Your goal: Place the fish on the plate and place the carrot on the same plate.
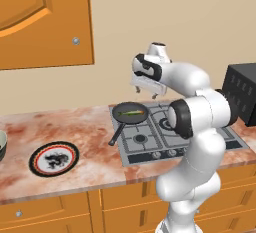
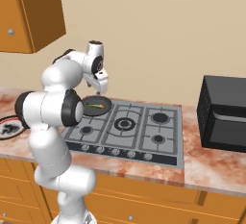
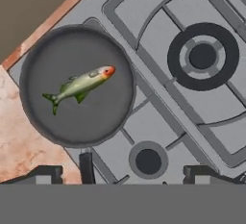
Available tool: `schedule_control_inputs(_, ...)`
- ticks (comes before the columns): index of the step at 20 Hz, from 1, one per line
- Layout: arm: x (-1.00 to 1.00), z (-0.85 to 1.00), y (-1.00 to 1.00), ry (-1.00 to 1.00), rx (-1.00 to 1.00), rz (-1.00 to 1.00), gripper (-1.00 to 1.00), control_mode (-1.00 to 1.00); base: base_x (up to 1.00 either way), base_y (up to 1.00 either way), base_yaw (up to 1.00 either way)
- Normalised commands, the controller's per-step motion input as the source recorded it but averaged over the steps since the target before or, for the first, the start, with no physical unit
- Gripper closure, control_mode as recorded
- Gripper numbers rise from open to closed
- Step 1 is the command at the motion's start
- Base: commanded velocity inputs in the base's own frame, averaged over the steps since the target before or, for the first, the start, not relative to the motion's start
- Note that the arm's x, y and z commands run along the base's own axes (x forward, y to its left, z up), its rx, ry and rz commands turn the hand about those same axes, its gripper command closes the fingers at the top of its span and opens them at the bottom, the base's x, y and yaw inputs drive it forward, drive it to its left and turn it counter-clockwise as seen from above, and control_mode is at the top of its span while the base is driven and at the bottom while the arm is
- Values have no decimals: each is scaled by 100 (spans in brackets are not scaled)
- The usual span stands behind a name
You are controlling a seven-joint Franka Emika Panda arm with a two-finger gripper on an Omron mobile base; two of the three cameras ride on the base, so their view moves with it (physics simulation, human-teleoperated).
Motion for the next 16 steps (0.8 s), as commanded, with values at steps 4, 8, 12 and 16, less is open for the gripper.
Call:
schedule_control_inputs(4,0,-21,-16,16,-3,-40,-100,-100,0,0,0)
schedule_control_inputs(8,7,-31,0,-1,-13,-8,-100,-100,0,0,0)
schedule_control_inputs(12,25,-31,0,-2,0,0,-100,-100,0,0,0)
schedule_control_inputs(16,44,-50,10,-1,0,0,-100,-100,0,0,0)
